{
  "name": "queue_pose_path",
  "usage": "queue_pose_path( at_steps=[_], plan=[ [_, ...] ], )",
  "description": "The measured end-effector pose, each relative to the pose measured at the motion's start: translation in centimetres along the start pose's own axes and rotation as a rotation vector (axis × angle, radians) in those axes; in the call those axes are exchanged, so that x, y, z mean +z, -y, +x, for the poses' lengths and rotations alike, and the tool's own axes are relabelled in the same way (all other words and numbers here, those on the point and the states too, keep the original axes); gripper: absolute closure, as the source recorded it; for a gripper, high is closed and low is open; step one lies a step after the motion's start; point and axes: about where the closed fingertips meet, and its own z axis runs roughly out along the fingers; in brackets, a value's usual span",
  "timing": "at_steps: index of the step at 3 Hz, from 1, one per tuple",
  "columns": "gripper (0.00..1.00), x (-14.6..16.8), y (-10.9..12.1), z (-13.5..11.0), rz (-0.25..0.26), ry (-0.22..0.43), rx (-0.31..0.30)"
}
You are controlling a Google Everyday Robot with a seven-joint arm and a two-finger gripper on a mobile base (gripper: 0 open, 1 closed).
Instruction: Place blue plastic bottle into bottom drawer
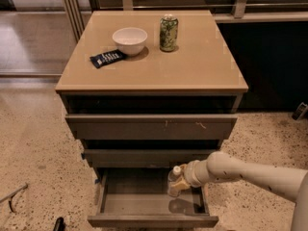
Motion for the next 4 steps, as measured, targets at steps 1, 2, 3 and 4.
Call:
queue_pose_path(
  at_steps=[1,2,3,4],
  plan=[
    [1.00,3.2,0.6,2.9,-0.009,-0.006,0.015],
    [1.00,6.1,0.9,5.4,-0.022,0.006,0.032],
    [1.00,8.3,0.8,7.7,-0.035,0.016,0.048],
    [1.00,9.8,0.7,9.2,-0.046,0.022,0.051]
  ],
)
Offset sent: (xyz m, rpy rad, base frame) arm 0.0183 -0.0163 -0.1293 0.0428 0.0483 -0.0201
